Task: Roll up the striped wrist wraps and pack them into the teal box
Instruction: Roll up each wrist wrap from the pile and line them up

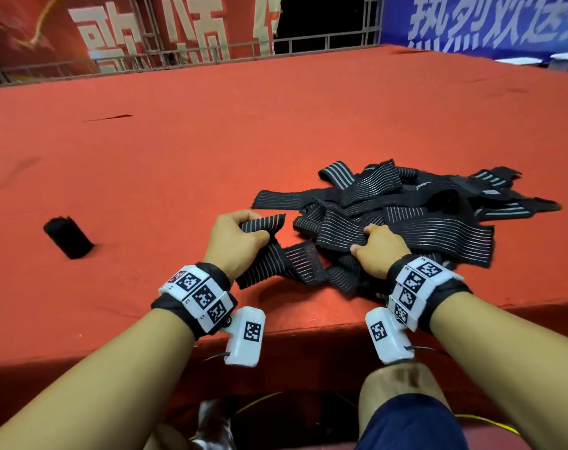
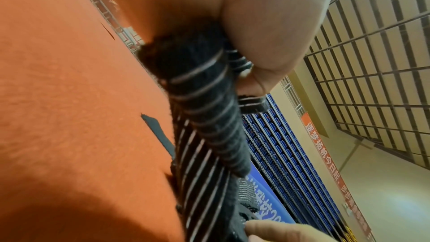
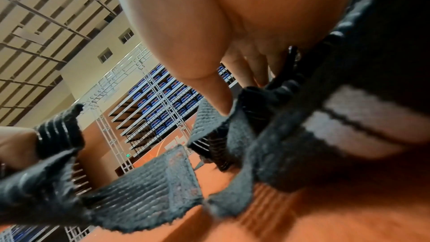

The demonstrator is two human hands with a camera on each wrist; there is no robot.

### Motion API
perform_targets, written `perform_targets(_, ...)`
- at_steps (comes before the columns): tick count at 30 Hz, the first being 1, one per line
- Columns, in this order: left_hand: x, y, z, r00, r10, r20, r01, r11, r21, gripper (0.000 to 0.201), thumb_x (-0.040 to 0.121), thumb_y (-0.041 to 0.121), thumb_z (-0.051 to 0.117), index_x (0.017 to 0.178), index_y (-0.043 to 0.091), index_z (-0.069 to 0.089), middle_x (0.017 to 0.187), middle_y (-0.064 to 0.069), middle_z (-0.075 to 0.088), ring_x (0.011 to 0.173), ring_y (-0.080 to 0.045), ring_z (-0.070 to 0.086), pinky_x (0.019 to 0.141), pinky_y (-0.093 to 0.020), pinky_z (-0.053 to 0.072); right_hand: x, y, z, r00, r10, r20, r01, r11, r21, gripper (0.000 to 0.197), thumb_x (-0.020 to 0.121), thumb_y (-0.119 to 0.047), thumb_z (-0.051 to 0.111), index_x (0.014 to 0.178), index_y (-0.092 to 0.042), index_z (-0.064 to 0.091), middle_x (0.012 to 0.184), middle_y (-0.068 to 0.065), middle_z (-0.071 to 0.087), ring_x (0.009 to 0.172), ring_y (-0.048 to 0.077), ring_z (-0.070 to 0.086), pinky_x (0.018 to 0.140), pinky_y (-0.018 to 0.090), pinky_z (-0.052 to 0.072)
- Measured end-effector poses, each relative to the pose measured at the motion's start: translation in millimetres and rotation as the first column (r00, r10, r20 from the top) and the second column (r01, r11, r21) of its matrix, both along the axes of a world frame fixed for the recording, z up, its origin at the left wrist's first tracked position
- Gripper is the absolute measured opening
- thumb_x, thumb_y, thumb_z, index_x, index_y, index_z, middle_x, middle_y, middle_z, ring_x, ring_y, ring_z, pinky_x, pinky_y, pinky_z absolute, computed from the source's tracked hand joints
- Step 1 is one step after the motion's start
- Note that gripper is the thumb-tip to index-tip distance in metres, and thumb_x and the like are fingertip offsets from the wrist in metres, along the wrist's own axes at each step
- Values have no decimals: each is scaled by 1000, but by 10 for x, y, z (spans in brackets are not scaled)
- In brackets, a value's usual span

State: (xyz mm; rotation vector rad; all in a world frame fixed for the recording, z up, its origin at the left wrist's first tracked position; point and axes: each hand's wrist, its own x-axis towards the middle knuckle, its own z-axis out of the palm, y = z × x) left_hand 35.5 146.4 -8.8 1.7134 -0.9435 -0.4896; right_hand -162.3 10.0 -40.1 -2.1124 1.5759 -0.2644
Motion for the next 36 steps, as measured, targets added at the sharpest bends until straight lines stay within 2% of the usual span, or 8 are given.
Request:
perform_targets(8,284,197,35,993,109,45,-109,994,-16,16,58,17,56,66,27,66,60,2,64,61,-22,61,67,-46,59,157,43,19,996,5,-86,0,998,57,35,92,-28,62,120,-8,58,145,16,46,143,32,37,114,49,34)
perform_targets(14,391,320,-16,993,109,-41,-112,989,-91,13,64,9,61,71,20,64,66,2,61,64,-18,59,65,-35,53,397,342,195,992,41,-116,-45,998,-32,30,84,-40,67,98,-16,58,118,9,64,117,36,56,102,46,44)
perform_targets(16,390,355,-22,996,73,-51,-79,989,-127,15,67,8,62,76,19,64,71,1,62,65,-15,59,64,-31,52,495,462,257,990,83,-117,-97,988,-124,33,83,-38,66,108,-16,61,121,7,63,118,35,55,99,44,44)
perform_targets(20,426,429,-24,999,-24,-35,17,979,-201,20,87,-5,67,87,15,62,76,-4,64,65,-14,59,55,-23,47,650,622,327,911,377,168,-372,926,-63,63,82,-35,79,138,-22,54,121,0,66,112,23,62,97,31,46)
perform_targets(24,457,483,-12,988,-152,-19,143,961,-236,12,91,3,70,97,12,65,80,-3,70,71,-14,65,61,-26,53,811,771,281,746,549,377,-548,828,-120,63,70,-40,85,125,-26,59,113,-7,68,98,14,67,93,38,52)
perform_targets(29,346,569,13,954,-297,-47,282,937,-206,17,97,24,65,107,10,63,81,-7,70,69,-18,64,61,-29,54,953,803,227,654,389,649,-455,887,-73,52,60,-59,75,91,-18,66,78,-1,66,84,35,69,73,57,58)
perform_targets(32,301,577,48,956,-234,-175,208,966,-152,46,98,47,48,110,6,65,87,-8,65,74,-21,66,66,-37,59,965,768,213,592,330,735,-410,909,-77,39,66,-53,71,91,-23,68,84,7,70,89,38,69,79,60,58)
perform_targets(36,389,578,-25,987,11,-160,21,980,197,63,101,64,34,86,10,65,76,-8,68,61,-22,66,61,-33,51,934,770,302,464,278,841,-383,919,-92,13,86,-20,71,99,-22,69,100,9,74,101,34,70,89,57,57)
